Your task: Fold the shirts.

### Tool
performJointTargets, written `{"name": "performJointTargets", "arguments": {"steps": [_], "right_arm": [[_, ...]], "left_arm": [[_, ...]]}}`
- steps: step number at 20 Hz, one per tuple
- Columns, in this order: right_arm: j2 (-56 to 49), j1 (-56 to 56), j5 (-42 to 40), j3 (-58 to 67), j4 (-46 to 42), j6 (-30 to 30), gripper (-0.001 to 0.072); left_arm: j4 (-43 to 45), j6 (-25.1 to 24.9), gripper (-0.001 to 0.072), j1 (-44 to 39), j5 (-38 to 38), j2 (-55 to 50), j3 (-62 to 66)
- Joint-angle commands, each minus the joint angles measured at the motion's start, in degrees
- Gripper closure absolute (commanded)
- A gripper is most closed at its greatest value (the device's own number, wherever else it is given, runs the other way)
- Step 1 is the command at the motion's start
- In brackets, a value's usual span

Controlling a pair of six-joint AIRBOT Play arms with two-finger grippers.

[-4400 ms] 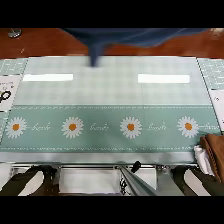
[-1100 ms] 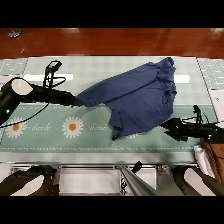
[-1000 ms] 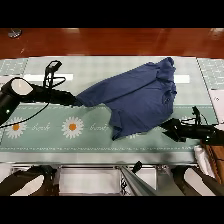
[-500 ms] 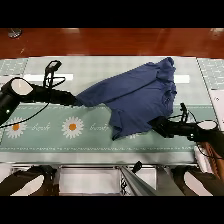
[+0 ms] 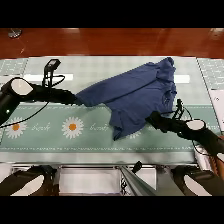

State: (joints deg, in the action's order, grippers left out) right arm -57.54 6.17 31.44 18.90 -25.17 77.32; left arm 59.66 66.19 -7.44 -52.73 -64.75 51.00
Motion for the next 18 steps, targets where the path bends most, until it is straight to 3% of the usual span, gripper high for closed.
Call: {"name": "performJointTargets", "arguments": {"steps": [1, 7, 10, 13, 18], "right_arm": [[0.98, -0.31, 4.42, 6.69, -1.22, -5.14, 0.0692], [10.16, -14.01, 17.29, 44.63, -12.94, -2.01, 0.0692], [10.54, -21.11, 20.92, 67.34, -14.99, 0.15, 0.0693], [10.56, -25.29, 26.43, 85.00, -22.47, 3.85, 0.0693], [10.75, -26.47, 38.07, 99.65, -33.77, 10.10, 0.0692]], "left_arm": [[3.43, 0.09, 0.0693, 0.17, 0.59, 0.96, 2.21], [18.75, 6.60, 0.0693, 4.63, 0.63, 11.50, 25.44], [18.88, 6.54, 0.0693, 7.45, 0.66, 15.80, 40.54], [18.82, 6.54, 0.0693, 7.54, 0.61, 18.60, 52.04], [18.82, 6.58, 0.0693, 7.54, -2.75, 25.31, 58.38]]}}
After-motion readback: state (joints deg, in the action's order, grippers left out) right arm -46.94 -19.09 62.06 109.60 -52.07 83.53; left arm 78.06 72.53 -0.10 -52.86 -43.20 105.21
